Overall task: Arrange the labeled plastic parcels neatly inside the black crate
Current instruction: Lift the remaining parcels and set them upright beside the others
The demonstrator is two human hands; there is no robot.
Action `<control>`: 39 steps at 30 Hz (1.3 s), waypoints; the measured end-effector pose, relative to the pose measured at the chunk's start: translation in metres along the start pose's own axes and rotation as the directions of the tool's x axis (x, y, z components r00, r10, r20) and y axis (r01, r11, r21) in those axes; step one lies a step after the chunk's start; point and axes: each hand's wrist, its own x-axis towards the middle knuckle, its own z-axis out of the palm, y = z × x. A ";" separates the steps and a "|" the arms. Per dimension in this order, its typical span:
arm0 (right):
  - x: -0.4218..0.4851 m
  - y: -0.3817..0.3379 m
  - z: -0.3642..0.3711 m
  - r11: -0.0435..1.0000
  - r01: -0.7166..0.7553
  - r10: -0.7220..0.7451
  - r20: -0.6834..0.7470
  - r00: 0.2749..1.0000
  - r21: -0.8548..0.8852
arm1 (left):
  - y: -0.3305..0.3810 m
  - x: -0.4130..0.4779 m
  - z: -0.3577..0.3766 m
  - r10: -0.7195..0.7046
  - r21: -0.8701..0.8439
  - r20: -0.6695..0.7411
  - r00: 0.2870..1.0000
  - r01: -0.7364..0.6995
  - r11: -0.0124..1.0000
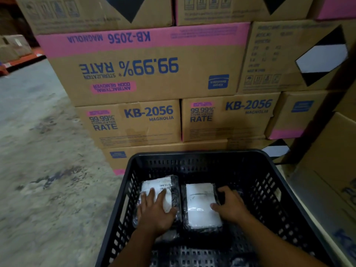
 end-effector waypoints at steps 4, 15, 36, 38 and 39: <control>-0.018 -0.002 -0.026 0.995 0.063 -0.082 0.295 0.952 0.074 | 0.007 -0.011 -0.008 0.020 0.009 -0.062 0.998 -0.019 1.000; -0.054 0.036 -0.031 0.983 0.032 0.077 0.568 0.819 -0.179 | 0.046 -0.030 -0.015 -0.020 -0.078 -0.077 0.997 0.014 0.997; -0.037 -0.031 -0.108 0.946 0.281 -0.175 0.476 0.862 -0.161 | 0.065 -0.036 -0.019 -0.001 -0.533 0.000 1.000 0.001 0.846; -0.037 -0.056 -0.125 0.956 0.293 -0.256 0.421 0.870 -0.025 | 0.073 -0.032 -0.024 -0.003 -0.747 0.127 0.992 0.098 0.657; -0.037 -0.063 -0.128 0.956 0.285 -0.288 0.377 0.880 0.065 | 0.076 -0.031 -0.027 0.018 -0.812 0.211 0.977 0.165 0.560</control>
